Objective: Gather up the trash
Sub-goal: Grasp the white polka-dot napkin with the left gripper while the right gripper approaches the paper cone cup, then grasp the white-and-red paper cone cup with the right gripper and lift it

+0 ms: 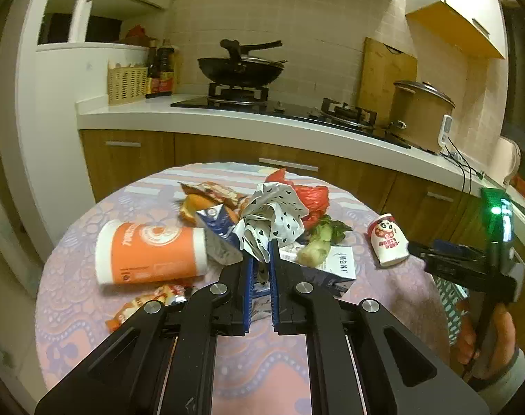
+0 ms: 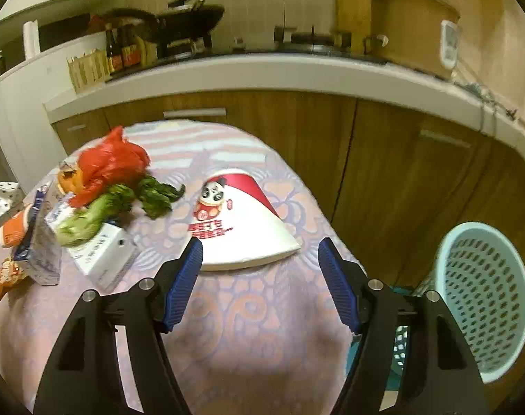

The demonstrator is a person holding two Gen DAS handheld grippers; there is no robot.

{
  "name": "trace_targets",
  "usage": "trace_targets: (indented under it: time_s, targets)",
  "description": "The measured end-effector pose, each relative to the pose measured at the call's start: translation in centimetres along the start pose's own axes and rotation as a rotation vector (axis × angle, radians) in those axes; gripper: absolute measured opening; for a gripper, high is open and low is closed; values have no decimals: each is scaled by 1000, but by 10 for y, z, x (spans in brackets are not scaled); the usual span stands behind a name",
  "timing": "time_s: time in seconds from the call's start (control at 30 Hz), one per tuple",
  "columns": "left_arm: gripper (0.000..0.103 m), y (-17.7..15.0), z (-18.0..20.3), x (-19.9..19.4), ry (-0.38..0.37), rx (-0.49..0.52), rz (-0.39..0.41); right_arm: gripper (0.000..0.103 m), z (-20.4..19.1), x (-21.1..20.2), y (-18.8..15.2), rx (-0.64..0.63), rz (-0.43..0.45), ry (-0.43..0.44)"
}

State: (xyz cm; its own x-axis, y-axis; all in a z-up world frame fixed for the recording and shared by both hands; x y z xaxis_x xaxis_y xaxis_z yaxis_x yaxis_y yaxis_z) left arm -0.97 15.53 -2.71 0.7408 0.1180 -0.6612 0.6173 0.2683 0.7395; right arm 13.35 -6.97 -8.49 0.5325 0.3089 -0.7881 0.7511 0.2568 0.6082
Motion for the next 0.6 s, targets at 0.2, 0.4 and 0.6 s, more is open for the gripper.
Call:
trace_targets:
  time_s: [0.2,0.4,0.6]
  targets:
    - [6,4,10,14,-8,17,-16,78,7,32,11,18,-51,52]
    - [6,4,17,26,-22,27,-33,79,-4,42,23,-2,-92,143]
    - [6,2,22,31,-16,43,-42,79,-16,46,27,-19,-105,141]
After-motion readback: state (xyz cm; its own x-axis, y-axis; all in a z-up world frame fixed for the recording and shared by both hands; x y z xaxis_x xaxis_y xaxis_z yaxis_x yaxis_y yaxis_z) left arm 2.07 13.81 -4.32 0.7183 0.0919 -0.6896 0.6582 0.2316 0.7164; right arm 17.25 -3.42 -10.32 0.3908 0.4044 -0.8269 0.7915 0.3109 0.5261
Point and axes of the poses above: each gripper's, at about its wrist camera, not at the fingertips, and x roughly the way its jaws point, z to its right, y to its top, the point moved 8 cm from there along x, roughly the way its jaws point, and after that the axes turned 12 degrees about -z, right-handed, at the moved point
